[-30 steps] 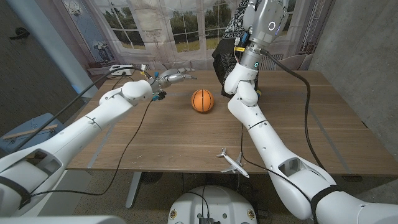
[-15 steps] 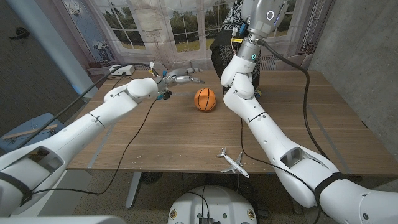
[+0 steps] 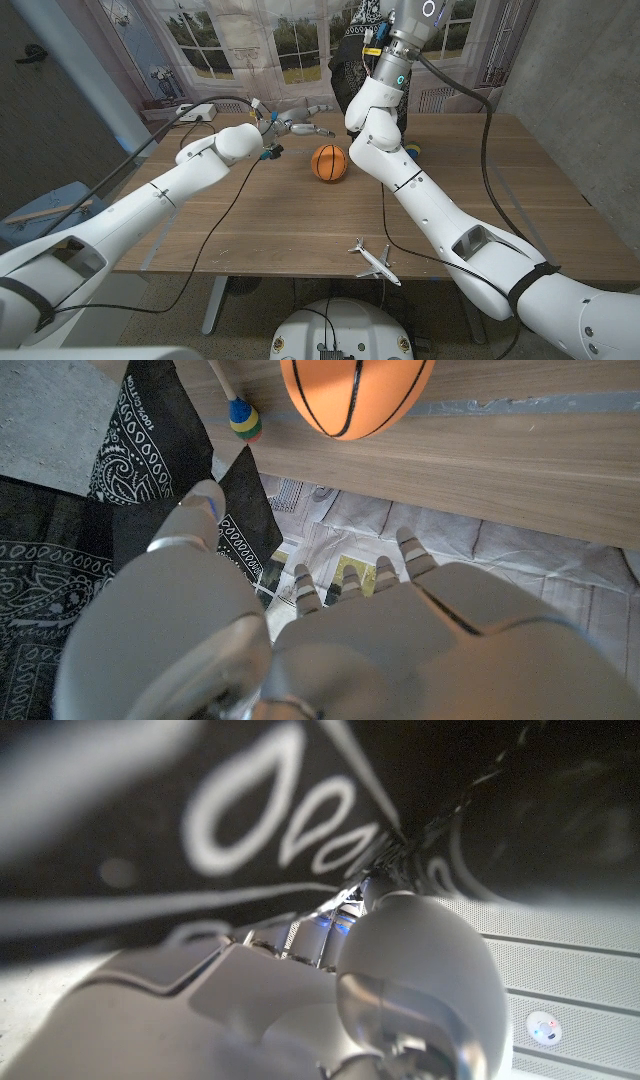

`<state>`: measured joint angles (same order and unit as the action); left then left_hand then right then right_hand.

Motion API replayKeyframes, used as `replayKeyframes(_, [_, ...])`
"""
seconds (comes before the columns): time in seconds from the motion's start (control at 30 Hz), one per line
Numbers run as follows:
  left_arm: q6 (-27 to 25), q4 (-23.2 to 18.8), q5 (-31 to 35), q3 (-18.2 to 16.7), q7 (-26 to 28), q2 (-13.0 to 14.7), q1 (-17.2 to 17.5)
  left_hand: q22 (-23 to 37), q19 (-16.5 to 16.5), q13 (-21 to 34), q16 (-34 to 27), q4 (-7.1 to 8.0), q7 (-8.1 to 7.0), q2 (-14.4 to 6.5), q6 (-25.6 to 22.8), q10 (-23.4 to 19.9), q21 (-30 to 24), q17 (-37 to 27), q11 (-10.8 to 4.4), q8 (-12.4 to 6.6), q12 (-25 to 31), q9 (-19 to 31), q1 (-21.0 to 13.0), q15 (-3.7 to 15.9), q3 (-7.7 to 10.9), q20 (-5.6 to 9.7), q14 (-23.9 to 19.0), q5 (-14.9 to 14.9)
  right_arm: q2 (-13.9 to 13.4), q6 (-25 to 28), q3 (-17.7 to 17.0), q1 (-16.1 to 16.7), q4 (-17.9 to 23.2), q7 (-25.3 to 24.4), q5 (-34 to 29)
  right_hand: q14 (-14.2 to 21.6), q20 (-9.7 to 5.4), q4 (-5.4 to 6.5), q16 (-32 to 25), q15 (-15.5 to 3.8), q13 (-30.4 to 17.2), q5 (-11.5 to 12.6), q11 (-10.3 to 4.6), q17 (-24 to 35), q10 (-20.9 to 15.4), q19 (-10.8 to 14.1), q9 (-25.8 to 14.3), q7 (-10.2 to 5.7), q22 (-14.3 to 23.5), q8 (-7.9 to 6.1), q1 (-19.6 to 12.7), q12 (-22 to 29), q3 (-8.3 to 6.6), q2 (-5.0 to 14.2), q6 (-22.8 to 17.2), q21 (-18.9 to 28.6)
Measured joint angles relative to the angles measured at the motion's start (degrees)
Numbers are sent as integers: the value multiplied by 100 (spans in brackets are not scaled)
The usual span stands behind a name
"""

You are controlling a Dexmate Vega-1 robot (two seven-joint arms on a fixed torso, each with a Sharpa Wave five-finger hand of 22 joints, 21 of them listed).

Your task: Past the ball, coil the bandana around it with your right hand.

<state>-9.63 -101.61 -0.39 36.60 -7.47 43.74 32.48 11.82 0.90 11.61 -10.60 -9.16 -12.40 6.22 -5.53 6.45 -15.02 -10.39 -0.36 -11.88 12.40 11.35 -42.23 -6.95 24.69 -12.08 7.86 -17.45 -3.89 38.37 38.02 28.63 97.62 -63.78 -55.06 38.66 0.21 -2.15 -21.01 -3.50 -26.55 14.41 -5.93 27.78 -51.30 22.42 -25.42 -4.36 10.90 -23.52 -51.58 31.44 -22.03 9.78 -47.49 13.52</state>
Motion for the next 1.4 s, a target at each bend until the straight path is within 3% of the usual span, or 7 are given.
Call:
replayKeyframes(0.43, [25,-59,257,-72,466,-157,201,-11,-234,-17,-45,70,-7,-183,-485,-343,-29,27,-178,-100,104,0,-280,163,-70,11,-206,174,181,-702,-195,285,337,-16,-101,0,0,15,41,0,-1,-10,0,76,0,0,31,12,1,0,-17,35,32,13,12,0])
replayKeyframes(0.67, [48,-41,338,-12,344,-192,127,-35,-106,-17,25,145,15,57,44,-1,22,10,2,113,-12,-17,-274,6,-406,-9,-6,180,425,-1080,-384,511,417,-20,-436,1,0,15,50,0,26,-16,-12,102,-12,0,29,21,1,0,-18,45,32,12,21,0])
replayKeyframes(0.77, [80,-35,341,31,213,-189,74,-21,-85,-1,25,219,49,127,-538,-70,75,10,36,-90,16,-8,-201,-22,-639,10,23,55,498,-1183,-426,544,417,-22,-556,0,0,15,68,0,27,-9,-12,105,-12,0,35,30,1,0,-24,45,32,5,30,0])
replayKeyframes(0.87, [89,-44,341,63,150,-174,38,-2,-7,-1,24,367,734,209,-1543,-324,127,10,211,-360,116,43,-28,-22,-1017,13,114,-102,525,-1223,-439,550,414,-24,-627,1,0,12,68,0,26,23,-12,105,-11,0,48,29,1,0,-24,45,35,5,29,0])
replayKeyframes(0.97, [78,-104,333,117,-124,-141,-30,6,125,-1,24,468,1225,211,-1762,-389,169,10,313,-360,126,52,153,-53,-1263,16,176,-153,626,-1269,-483,557,369,-24,-734,1,0,24,68,0,26,23,-12,132,-11,0,51,29,1,-1,-24,45,22,5,29,0])
replayKeyframes(1.2, [22,-139,134,148,-597,-74,-120,15,264,-1,34,553,1381,160,-1845,-371,216,11,347,-313,126,43,272,-53,-1407,25,176,-154,626,-1375,-483,557,369,-24,-928,1,0,24,90,0,26,23,-12,132,-11,0,61,29,1,-1,-24,45,22,5,29,0])
replayKeyframes(1.4, [59,225,10,158,-781,-147,-252,32,527,-17,46,750,1656,-253,-2082,-334,261,11,384,-257,88,8,551,-53,-1416,10,176,-108,913,-1529,-673,590,230,-24,-1180,1,0,24,112,0,26,23,-11,159,-11,0,85,29,1,-2,-24,45,22,4,29,0])
